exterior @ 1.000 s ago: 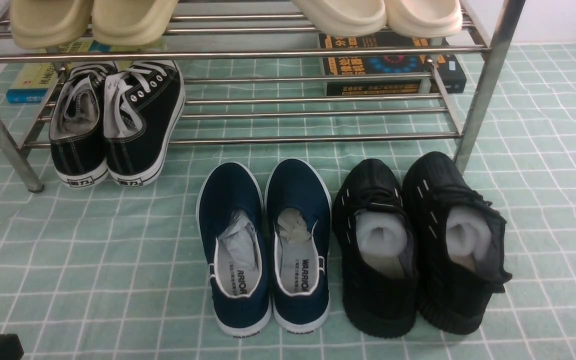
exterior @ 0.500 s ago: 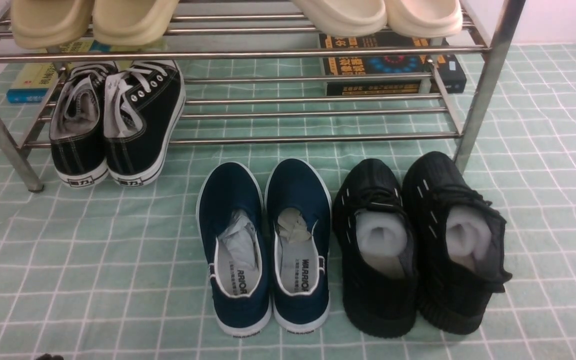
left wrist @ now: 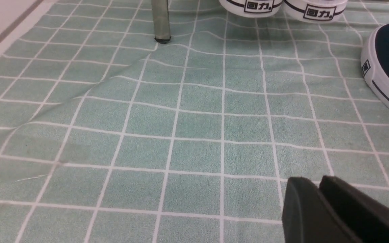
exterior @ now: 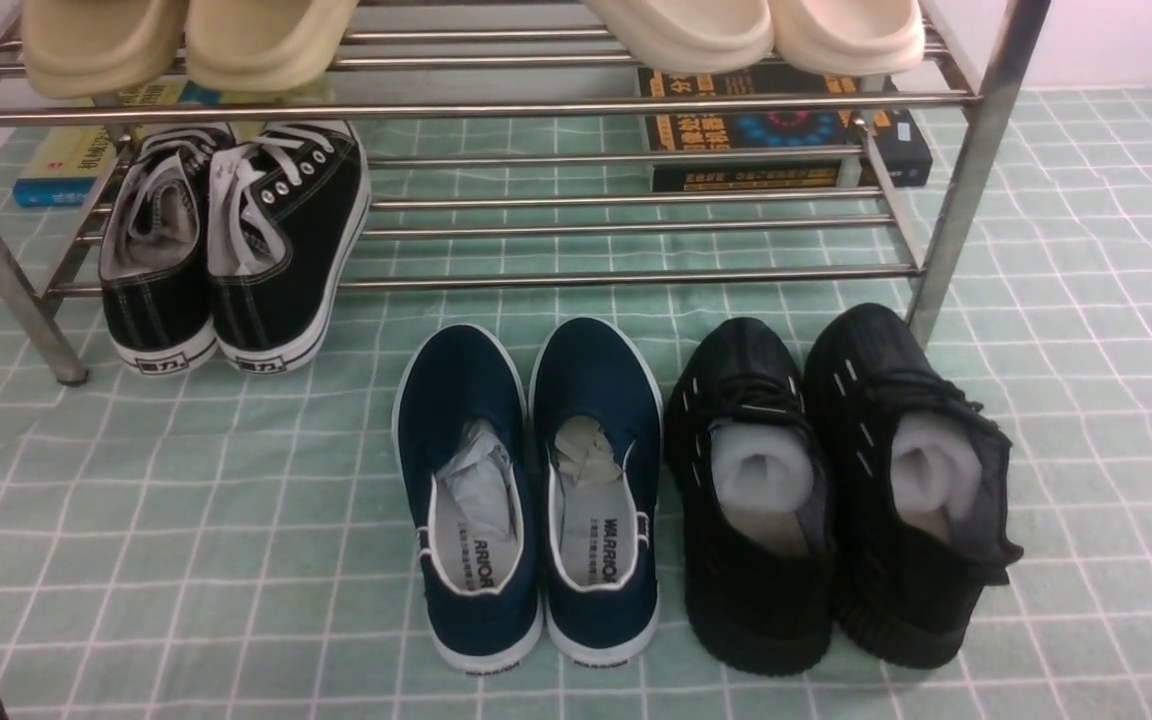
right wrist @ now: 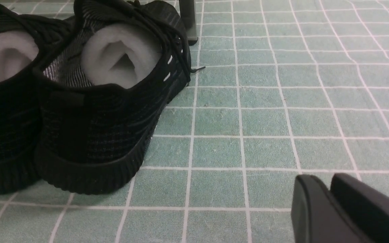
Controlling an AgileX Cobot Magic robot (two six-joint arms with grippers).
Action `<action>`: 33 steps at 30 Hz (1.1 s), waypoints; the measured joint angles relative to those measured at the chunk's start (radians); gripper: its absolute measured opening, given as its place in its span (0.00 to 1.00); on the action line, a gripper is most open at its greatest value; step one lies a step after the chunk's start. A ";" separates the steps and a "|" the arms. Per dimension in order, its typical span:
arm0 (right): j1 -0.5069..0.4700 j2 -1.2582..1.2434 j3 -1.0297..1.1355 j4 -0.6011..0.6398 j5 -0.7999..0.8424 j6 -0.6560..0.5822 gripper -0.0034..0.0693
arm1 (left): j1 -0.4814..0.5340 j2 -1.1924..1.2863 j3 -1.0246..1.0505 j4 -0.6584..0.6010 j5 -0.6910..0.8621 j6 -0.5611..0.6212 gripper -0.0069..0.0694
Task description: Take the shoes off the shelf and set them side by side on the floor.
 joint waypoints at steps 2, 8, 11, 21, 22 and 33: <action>0.000 0.000 0.000 0.000 0.000 0.000 0.19 | 0.003 0.000 0.000 0.003 0.000 -0.010 0.21; 0.000 0.000 0.000 0.000 0.000 0.000 0.21 | 0.004 0.000 0.000 0.006 0.001 -0.025 0.21; 0.000 0.000 0.000 0.000 0.000 0.000 0.21 | 0.004 0.000 0.000 0.011 0.002 -0.054 0.21; 0.000 0.000 0.000 0.000 0.000 0.000 0.23 | 0.004 0.000 0.000 0.058 0.004 -0.125 0.22; 0.000 0.000 0.000 0.000 0.000 0.000 0.23 | 0.003 0.000 0.000 0.065 0.004 -0.128 0.22; 0.000 0.000 0.000 0.000 0.000 0.000 0.25 | -0.075 0.000 0.000 0.114 0.007 -0.201 0.23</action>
